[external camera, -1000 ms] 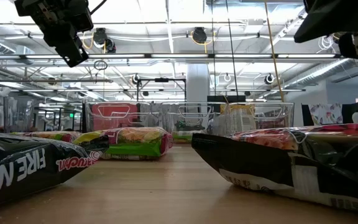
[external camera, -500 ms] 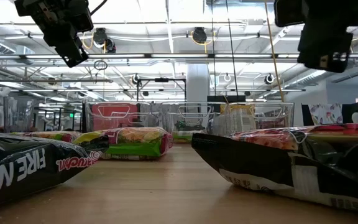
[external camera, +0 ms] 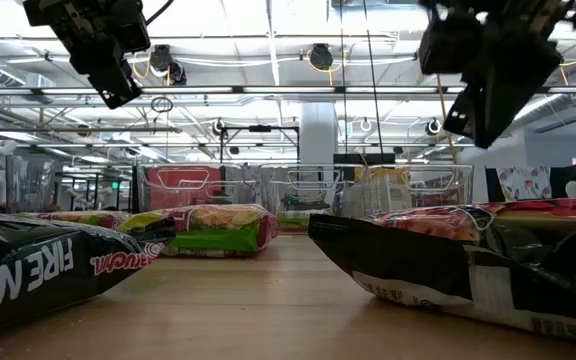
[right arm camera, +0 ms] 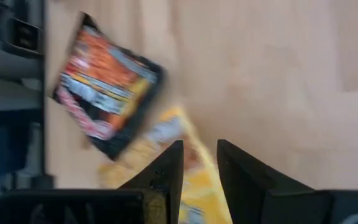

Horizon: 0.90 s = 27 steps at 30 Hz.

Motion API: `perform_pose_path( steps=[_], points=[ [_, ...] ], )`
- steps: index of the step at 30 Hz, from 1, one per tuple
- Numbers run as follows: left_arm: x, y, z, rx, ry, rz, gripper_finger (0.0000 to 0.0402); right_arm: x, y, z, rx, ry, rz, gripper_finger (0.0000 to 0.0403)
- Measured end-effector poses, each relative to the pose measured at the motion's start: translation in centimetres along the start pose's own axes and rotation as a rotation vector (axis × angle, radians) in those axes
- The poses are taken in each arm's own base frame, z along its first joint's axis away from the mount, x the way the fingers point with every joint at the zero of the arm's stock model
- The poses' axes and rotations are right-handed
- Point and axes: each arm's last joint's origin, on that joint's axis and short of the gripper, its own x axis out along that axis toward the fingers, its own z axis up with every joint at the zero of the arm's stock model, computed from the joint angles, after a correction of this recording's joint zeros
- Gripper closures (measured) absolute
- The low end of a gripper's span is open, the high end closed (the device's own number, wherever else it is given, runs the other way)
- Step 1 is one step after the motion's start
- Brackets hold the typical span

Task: Sort Maruchan noodles
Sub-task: Put the yellow noodle pack into the right transparent bin

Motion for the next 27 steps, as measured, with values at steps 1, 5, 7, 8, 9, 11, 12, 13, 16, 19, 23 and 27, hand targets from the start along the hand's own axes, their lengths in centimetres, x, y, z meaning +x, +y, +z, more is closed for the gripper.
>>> perform_pose_path(
  steps=[1,5,7,8,9,11,12,13,16,19,23,27],
  points=[
    [0.0,0.0,0.0,-0.001,0.000,0.000,0.0394,-0.2,-0.5,0.0,-0.010,0.009,-0.013,0.0310],
    [0.0,0.0,0.0,-0.017,0.000,0.000,0.0394,-0.5,-2.0,0.3,-0.033,0.024,0.020,0.0310],
    [0.0,0.0,0.0,-0.026,0.000,0.000,0.0394,-0.5,-2.5,0.4,-0.039,0.039,0.063,0.0310],
    [0.0,0.0,0.0,-0.026,0.000,0.000,0.0394,-0.4,-2.7,0.4,-0.045,0.044,0.081,0.0310],
    [0.0,0.0,0.0,-0.026,0.000,0.001,0.0394,-0.3,-2.9,0.5,-0.052,0.047,0.096,0.0310],
    [0.0,0.0,0.0,-0.028,0.000,0.000,0.0394,0.0,-3.3,0.6,-0.062,0.064,0.119,0.0309],
    [0.0,0.0,0.0,-0.028,0.000,0.000,0.0394,0.2,-3.5,0.6,-0.064,0.073,0.133,0.0309],
    [0.0,0.0,0.0,-0.028,-0.001,0.000,0.0394,0.4,-3.7,0.6,-0.067,0.084,0.147,0.0309],
    [0.0,0.0,0.0,-0.028,0.000,0.000,0.0394,1.4,-4.2,0.7,-0.096,0.120,0.163,0.0309],
    [0.0,0.0,0.0,-0.028,0.000,0.000,0.0394,2.4,-4.9,0.7,-0.116,0.154,0.162,0.0309],
    [0.0,0.0,0.0,-0.030,-0.001,0.000,0.0394,3.8,-5.6,0.7,-0.135,0.198,0.165,0.0309],
    [0.0,0.0,0.0,-0.033,-0.001,0.000,0.0394,4.8,-5.9,0.6,-0.157,0.217,0.244,0.0309]
  ],
)
